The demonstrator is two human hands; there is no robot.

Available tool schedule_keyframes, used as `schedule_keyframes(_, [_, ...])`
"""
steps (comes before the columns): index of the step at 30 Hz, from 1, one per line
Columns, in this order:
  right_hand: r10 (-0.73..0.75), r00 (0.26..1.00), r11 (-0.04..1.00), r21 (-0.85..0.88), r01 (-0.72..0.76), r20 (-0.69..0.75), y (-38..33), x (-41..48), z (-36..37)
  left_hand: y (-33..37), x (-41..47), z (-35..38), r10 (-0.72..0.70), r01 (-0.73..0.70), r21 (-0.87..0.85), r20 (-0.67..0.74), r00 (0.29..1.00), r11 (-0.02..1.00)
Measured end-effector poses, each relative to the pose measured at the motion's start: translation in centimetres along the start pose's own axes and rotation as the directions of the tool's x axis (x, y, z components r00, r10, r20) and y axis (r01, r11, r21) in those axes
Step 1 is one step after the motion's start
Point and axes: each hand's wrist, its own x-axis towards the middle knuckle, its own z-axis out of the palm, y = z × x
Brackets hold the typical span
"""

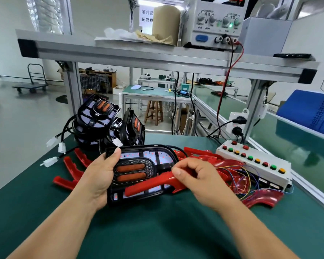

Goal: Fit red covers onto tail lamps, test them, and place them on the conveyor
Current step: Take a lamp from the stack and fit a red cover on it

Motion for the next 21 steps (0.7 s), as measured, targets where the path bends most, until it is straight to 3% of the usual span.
schedule_keyframes(6, [-0.061, 0.998, 0.993, -0.101, 0.058, -0.027, -0.1, -0.3, 1.7, -0.1, -0.5, 0.5, -0.031, 0.030, 0.039, 0.042, 0.999, 0.999])
schedule_keyframes(10, [-0.004, 0.992, 0.984, -0.179, 0.027, 0.125, 0.0, -0.3, 0.6, 0.0, -0.5, 0.3, -0.058, 0.055, 0.040, 0.059, 0.997, 0.998])
schedule_keyframes(12, [0.020, 0.978, 0.991, -0.134, 0.008, 0.206, 0.0, -0.2, -0.3, 0.0, -0.5, 0.3, -0.051, 0.049, 0.024, 0.058, 0.997, 0.999])
schedule_keyframes(14, [0.021, 0.991, 1.000, -0.011, -0.020, 0.136, 0.1, 0.0, -1.2, -0.1, -0.5, 0.3, -0.023, 0.022, 0.025, 0.047, 0.999, 0.999])
schedule_keyframes(17, [0.124, 0.988, 0.955, 0.282, -0.095, -0.088, 0.6, 0.2, -2.0, -0.3, -0.5, 0.5, 0.025, -0.027, 0.053, 0.038, 0.999, 0.998])
schedule_keyframes(21, [0.166, 0.969, 0.968, 0.218, -0.124, -0.186, 1.1, 0.5, -0.9, -0.5, -0.8, 1.0, 0.042, -0.047, 0.065, 0.080, 0.996, 0.997])
